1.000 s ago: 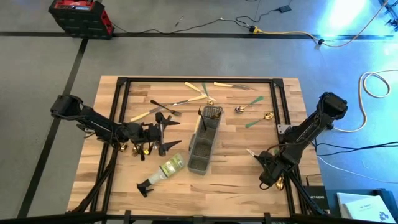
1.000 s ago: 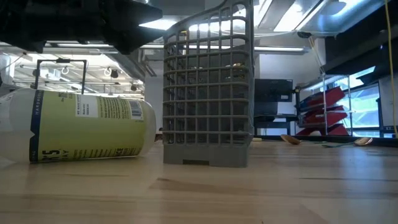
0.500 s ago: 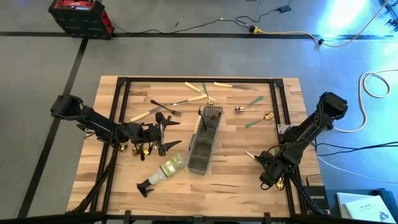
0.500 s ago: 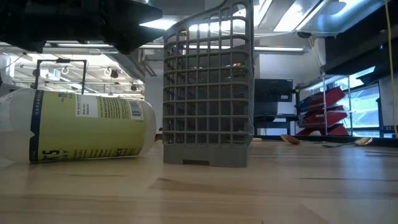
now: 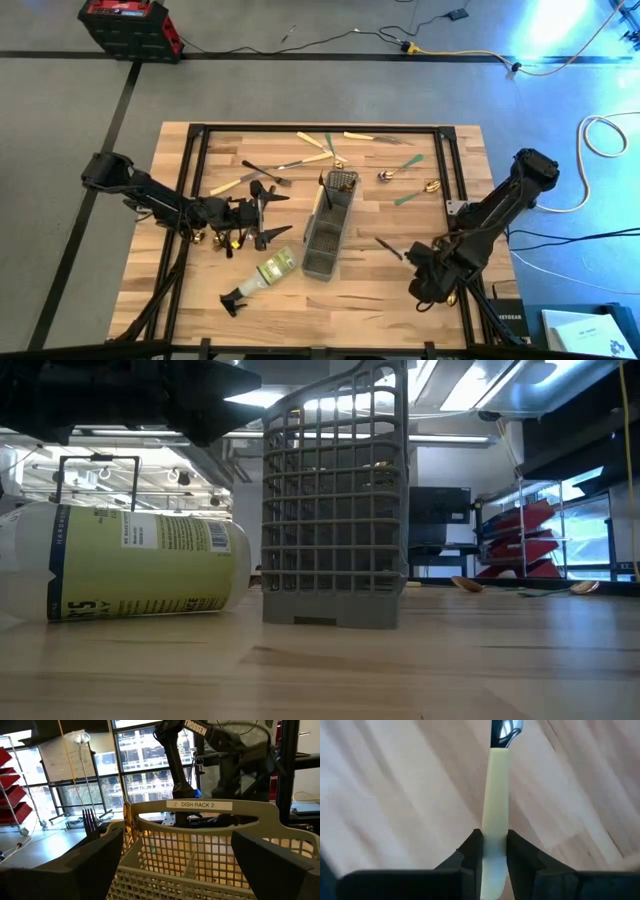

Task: Sort silverware
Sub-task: Put the table knife into the silverware basket

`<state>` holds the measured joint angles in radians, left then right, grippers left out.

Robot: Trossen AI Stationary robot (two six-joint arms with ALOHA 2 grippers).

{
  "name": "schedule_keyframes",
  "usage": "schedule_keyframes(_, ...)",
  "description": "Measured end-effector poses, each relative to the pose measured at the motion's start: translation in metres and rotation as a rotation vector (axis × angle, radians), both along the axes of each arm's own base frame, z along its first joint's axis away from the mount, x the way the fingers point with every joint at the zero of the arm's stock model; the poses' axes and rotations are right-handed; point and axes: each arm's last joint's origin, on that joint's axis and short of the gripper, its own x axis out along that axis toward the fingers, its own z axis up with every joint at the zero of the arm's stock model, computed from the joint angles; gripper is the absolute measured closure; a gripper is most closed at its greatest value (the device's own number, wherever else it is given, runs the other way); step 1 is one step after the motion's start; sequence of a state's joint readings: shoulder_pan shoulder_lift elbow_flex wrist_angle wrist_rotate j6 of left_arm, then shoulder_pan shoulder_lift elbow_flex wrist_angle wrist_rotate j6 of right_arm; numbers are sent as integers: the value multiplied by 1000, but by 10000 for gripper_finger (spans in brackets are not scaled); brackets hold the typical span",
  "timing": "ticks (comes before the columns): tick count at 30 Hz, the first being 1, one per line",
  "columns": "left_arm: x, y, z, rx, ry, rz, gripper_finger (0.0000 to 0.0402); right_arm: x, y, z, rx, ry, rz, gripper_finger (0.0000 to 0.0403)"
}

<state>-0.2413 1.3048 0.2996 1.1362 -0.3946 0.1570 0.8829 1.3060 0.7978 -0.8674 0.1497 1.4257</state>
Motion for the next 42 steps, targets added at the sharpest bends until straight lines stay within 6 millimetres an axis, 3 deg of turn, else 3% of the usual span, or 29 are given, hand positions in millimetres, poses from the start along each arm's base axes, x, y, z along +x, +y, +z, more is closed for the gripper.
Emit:
schedule_keyframes(6, 0, 0, 0, 0, 0, 0, 45, 18, 17, 52, -7, -214, 181, 356)
schedule_keyframes(11, 0, -1, 0, 23, 3, -19, 45, 37, 30, 94, -142, -575, 382, 356)
schedule_keyframes(18, 0, -3, 2, 83, -10, -99, 45, 74, 20, 116, -358, -851, 517, 356)
schedule_keyframes(22, 2, -2, 6, 93, -41, -95, 45, 100, 1, 119, -457, -987, 538, 356)
schedule_keyframes(27, 7, 2, 13, 102, -65, -125, 45, 125, -30, 114, -447, -1149, 507, 356)
schedule_keyframes(34, 13, 9, 22, 88, -96, -140, 45, 148, -61, 80, -445, -1182, 425, 356)
schedule_keyframes(42, 28, 7, 14, 123, -46, -257, 45, 174, -68, 49, -429, -1145, 437, 356)
